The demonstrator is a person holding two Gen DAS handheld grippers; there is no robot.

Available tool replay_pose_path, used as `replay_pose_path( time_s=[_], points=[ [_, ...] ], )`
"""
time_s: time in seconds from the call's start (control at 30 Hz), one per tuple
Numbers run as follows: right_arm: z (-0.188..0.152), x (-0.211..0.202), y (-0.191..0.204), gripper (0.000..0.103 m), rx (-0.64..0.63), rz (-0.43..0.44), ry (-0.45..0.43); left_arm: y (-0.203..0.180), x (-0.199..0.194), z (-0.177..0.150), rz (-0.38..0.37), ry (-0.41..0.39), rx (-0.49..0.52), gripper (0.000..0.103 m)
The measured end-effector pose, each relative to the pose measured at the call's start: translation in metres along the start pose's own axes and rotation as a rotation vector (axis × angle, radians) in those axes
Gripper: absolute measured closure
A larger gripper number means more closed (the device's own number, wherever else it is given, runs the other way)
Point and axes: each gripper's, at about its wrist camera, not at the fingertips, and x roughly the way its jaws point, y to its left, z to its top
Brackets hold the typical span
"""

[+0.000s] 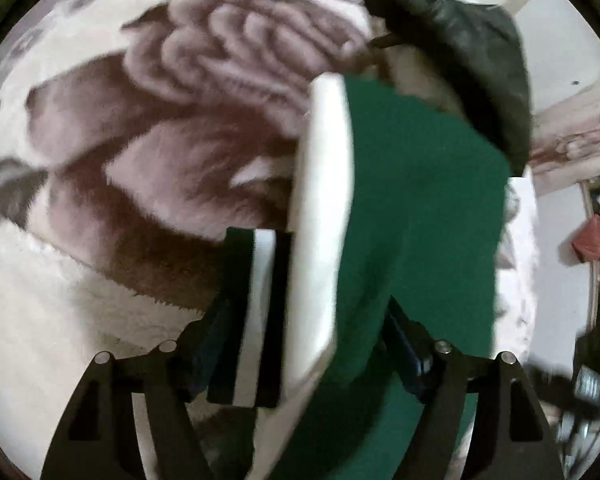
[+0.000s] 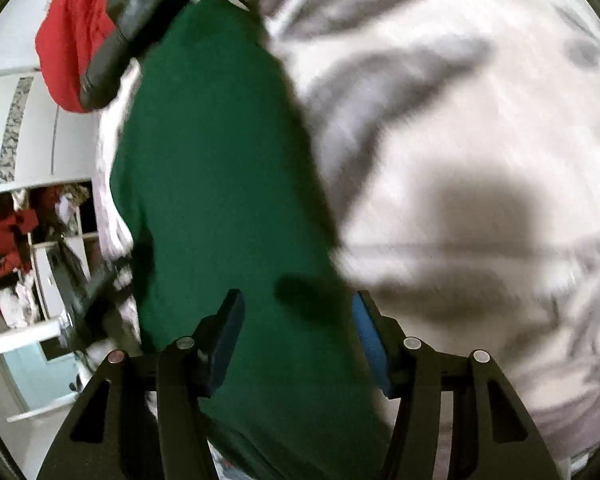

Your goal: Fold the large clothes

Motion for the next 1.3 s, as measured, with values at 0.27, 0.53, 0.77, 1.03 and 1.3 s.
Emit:
replay_pose_path(
  time_s=[0.27,0.53,0.77,1.03,1.3],
  points=[
    [0.114,0.036,0.115,0.060,-0.187,-0.002,-0.187,0.021,0.054,0.079,0.019,0.002,-0.011,0.029],
    [0.191,0.112,0.121,0.059,-0.190,-0.260,-0.066,0.024,0.073,0.084,0.004,0.039,0.047,0.015],
    [0.170,0.078,0.122,0.058,-0.148,-0.167,-0.051,0.031,-0.001,0.070,-0.168,0.080,0.008,0.016],
    [0.059,0.007,0.056,0.058,-0.017,0.007,-0.051,0.012,0.017,-0.027,-0.204,0.175,0.053,0.060],
    [-0.039,0.017,-0.024,0.058,0.097,0.020,0.014,0.050,0.004,-0.039,-0.277,0.103,-0.068,0.073]
  ],
)
